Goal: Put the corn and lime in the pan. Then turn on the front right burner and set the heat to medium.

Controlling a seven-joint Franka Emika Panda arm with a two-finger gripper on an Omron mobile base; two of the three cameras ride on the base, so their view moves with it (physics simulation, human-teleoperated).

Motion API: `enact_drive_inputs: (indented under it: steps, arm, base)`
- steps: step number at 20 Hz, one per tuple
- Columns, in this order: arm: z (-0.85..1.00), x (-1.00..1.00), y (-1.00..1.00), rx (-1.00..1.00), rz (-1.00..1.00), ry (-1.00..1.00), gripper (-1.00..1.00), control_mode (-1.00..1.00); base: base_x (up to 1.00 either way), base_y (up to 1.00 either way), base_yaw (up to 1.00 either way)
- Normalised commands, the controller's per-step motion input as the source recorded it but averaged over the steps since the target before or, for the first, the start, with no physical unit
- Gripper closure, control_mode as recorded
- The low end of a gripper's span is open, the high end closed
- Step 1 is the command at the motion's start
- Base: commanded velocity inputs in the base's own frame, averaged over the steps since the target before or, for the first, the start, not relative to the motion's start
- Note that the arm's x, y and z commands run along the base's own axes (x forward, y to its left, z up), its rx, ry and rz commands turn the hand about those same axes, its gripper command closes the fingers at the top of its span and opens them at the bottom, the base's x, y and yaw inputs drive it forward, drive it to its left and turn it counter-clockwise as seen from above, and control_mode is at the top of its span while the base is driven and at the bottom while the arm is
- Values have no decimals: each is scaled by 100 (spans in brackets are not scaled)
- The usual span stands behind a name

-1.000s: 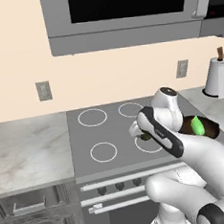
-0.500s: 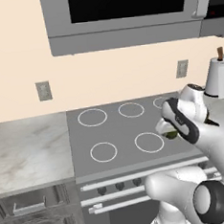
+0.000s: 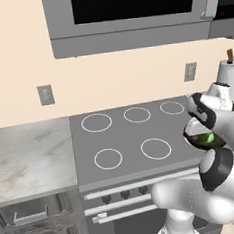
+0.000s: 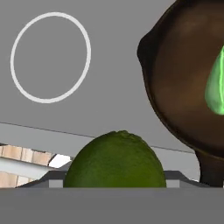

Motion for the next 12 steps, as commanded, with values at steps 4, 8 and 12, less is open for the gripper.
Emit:
enact_drive_inputs:
  steps: [4,8,12]
  arm:
    - [3,41,-41,-9,-3,24,100,-100]
    - [2,46,-10,-2,0,10,100,-100]
    - [-13,29,-29,0,0,0,100,-100]
  base:
    - [0,0,0]
    - [0,0,0]
    - [0,0,0]
